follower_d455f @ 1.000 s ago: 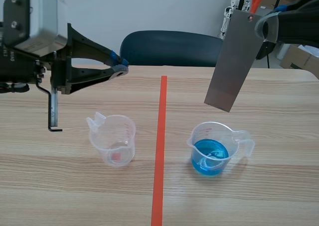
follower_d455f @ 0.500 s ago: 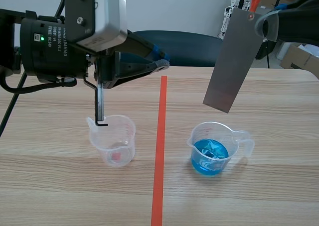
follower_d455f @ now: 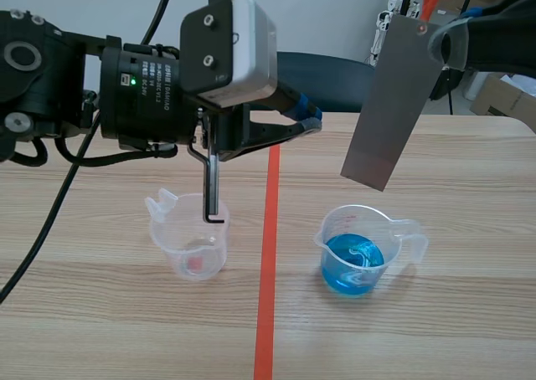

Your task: Do the redox reaction experiment. raise the plate out of the solution

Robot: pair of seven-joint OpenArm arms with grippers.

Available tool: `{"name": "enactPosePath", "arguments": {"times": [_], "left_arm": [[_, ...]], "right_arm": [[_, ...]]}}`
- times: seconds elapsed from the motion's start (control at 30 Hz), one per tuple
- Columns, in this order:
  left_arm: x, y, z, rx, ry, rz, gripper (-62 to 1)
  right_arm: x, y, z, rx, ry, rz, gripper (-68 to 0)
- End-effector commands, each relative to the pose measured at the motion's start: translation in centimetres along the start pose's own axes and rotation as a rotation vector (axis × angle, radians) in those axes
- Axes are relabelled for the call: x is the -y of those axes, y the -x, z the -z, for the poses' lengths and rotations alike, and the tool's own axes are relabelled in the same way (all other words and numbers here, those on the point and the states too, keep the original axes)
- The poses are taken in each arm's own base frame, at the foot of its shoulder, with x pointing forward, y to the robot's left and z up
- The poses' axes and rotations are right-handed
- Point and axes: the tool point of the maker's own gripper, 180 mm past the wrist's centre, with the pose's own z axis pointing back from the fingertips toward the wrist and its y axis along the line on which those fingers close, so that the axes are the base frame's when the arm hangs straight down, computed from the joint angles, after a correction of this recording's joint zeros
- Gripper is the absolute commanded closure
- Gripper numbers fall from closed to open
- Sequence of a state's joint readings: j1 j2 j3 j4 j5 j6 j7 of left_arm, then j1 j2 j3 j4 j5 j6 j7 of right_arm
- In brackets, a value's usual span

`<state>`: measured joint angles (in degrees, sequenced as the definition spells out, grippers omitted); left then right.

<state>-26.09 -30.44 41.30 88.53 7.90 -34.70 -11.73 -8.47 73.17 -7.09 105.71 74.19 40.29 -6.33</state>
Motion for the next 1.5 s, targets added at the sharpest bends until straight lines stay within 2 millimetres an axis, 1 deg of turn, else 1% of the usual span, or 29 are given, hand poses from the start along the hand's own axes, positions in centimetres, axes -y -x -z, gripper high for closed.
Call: {"name": "enactPosePath", "arguments": {"times": [0.0, 0.97, 1.3, 1.47], "left_arm": [[-0.5, -0.5, 0.2, 0.019, -0.013, -0.001, -2.7], [-0.3, 0.0, 0.4, 0.003, 0.0, -0.014, -2.7], [1.2, 1.0, 0.3, -0.038, 0.052, -0.044, -2.7], [1.6, 2.4, 0.1, -0.082, 0.062, -0.069, -2.7]], "right_arm": [[0.3, -1.3, -0.2, 0.032, 0.004, -0.017, -0.7], [0.3, -1.3, -0.2, 0.032, 0.004, -0.017, -0.7], [0.3, -1.3, -0.2, 0.032, 0.004, -0.017, -0.7], [0.3, -1.3, -0.2, 0.032, 0.004, -0.017, -0.7]]}}
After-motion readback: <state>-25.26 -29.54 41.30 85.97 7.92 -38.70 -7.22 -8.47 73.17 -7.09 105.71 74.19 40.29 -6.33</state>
